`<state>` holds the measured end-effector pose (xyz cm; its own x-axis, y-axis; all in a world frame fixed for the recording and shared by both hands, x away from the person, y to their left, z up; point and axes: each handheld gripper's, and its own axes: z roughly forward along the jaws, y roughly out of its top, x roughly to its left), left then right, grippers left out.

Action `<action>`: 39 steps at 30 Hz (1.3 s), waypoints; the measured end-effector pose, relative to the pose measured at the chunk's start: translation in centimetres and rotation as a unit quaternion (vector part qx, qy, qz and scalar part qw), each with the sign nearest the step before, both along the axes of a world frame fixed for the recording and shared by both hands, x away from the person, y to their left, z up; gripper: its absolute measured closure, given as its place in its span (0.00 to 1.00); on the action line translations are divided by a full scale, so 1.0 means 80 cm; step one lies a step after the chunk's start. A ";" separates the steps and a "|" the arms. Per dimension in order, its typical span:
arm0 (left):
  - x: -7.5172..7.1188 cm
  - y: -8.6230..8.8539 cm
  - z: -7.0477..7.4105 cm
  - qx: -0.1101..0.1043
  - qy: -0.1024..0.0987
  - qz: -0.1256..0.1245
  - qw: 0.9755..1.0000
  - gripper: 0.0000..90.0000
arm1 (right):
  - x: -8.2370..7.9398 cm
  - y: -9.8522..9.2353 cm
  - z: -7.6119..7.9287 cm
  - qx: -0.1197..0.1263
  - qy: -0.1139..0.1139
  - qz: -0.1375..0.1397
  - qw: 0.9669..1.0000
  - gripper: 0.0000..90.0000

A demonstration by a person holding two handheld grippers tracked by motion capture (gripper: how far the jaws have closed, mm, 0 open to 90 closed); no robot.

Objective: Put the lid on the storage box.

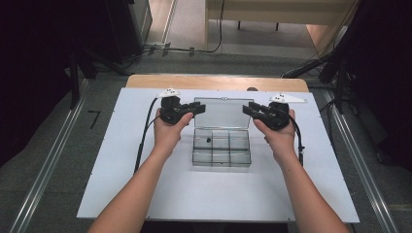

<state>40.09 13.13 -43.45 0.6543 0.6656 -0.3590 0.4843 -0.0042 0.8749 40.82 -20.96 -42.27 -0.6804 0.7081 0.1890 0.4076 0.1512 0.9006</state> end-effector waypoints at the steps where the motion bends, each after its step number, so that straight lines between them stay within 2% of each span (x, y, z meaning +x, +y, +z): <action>1: -0.001 0.000 0.000 0.001 -0.001 -0.003 1.000 0.73 | -0.002 0.001 0.001 0.000 0.000 0.000 1.000 0.69; 5: -0.004 0.001 0.002 0.006 -0.005 -0.008 1.000 0.73 | -0.005 0.001 0.003 -0.003 0.002 -0.003 1.000 0.72; 11: -0.009 0.001 0.002 0.010 -0.007 -0.010 1.000 0.71 | -0.012 -0.001 0.002 -0.009 -0.008 0.004 1.000 0.74; 15: -0.016 0.003 0.004 0.022 -0.019 -0.009 1.000 0.60 | -0.017 -0.002 0.001 -0.008 -0.011 0.007 1.000 0.74; 19: -0.022 0.010 0.002 0.022 -0.017 -0.009 1.000 0.58 | -0.022 -0.002 0.003 -0.014 -0.014 0.008 1.000 0.74; 22: -0.028 0.016 -0.003 0.031 -0.019 0.006 0.999 0.59 | -0.025 -0.001 0.003 -0.018 -0.017 0.006 1.000 0.73; 25: -0.034 0.025 -0.009 0.022 -0.012 0.003 1.000 0.62 | -0.028 -0.002 0.002 -0.018 -0.020 0.006 1.000 0.73; 30: -0.045 0.032 -0.018 0.035 -0.008 0.000 0.999 0.69 | -0.031 -0.002 0.002 -0.020 -0.021 0.007 1.000 0.73; 32: -0.049 0.035 -0.021 0.040 -0.008 0.014 0.999 0.73 | -0.032 -0.001 0.003 -0.022 -0.022 0.008 0.999 0.73; 35: -0.055 0.036 -0.026 0.044 -0.007 0.017 0.999 0.79 | -0.033 -0.002 0.002 -0.021 -0.025 0.008 0.999 0.73; 39: -0.061 0.036 -0.036 0.040 0.001 0.002 0.999 0.89 | -0.036 -0.002 0.001 -0.020 -0.025 0.008 0.999 0.73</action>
<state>35.23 16.00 -46.34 0.6517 0.6942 -0.3055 0.4853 -0.0722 0.8714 37.97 -21.13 -42.17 -0.6997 0.7032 0.1263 0.3590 0.1932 0.9131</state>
